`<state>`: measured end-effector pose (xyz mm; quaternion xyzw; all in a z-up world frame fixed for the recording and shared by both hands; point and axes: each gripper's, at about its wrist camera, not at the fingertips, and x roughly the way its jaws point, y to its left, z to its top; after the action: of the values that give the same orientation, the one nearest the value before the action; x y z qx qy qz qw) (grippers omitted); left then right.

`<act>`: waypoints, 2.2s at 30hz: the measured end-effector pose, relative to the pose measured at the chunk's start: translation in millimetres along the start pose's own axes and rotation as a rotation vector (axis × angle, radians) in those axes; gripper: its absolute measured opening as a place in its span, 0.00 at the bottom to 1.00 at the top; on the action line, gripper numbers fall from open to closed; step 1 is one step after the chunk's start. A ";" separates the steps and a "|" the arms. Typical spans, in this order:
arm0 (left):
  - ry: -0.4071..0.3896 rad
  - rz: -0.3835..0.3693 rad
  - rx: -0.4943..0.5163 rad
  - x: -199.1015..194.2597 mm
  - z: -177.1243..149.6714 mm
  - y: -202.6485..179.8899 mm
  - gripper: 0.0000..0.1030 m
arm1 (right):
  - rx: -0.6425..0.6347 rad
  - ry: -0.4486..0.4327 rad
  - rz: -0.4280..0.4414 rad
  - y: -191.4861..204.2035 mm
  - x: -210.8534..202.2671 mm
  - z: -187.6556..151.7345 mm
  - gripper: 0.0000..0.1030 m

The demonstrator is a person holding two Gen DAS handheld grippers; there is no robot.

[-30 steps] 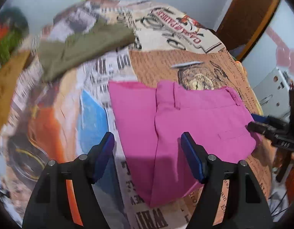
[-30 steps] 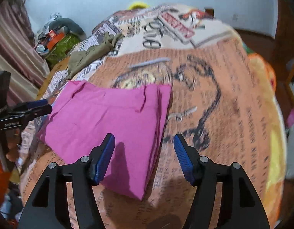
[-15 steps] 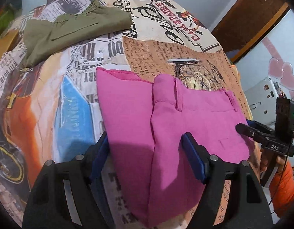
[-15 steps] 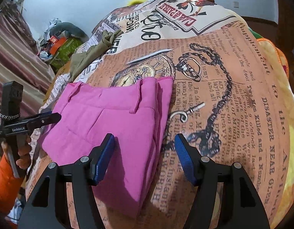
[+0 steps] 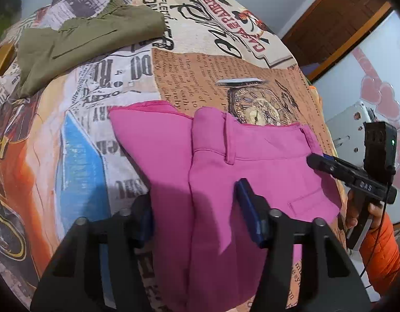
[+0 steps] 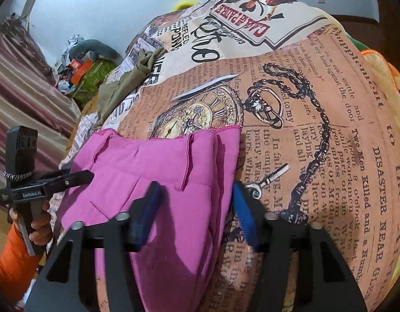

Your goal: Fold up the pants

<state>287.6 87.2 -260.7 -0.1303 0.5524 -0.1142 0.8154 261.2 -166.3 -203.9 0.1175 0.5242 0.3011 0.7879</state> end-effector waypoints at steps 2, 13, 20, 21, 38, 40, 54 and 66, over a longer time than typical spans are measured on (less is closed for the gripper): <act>0.003 0.005 0.017 0.4 -0.2 -4.8 0.44 | 0.011 0.006 0.000 -0.5 0.2 1.5 0.37; -0.047 0.109 0.083 -12.1 -2.7 -27.3 0.17 | -0.083 -0.024 -0.060 25.3 -11.5 6.8 0.13; -0.094 0.143 0.112 -38.0 -4.9 -40.4 0.11 | -0.139 -0.074 -0.066 47.1 -29.5 11.6 0.12; -0.103 0.144 0.117 -43.7 -5.3 -42.0 0.11 | -0.145 -0.082 -0.064 49.8 -33.6 12.7 0.12; -0.335 0.243 0.128 -158.8 24.7 -51.7 0.11 | -0.261 -0.258 -0.009 124.2 -78.8 62.9 0.12; -0.360 0.262 0.126 -171.3 32.3 -48.3 0.11 | -0.280 -0.270 -0.002 134.1 -79.4 71.9 0.12; -0.445 0.344 0.027 -199.1 95.5 25.4 0.11 | -0.404 -0.312 0.041 201.3 -42.4 145.8 0.12; -0.437 0.413 -0.065 -152.6 157.6 127.3 0.11 | -0.470 -0.295 0.076 235.5 40.9 206.1 0.12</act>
<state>384.1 270.8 -114.8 -0.0628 0.3821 0.1025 0.9163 374.3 71.4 -29.8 -0.0062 0.3146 0.4235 0.8495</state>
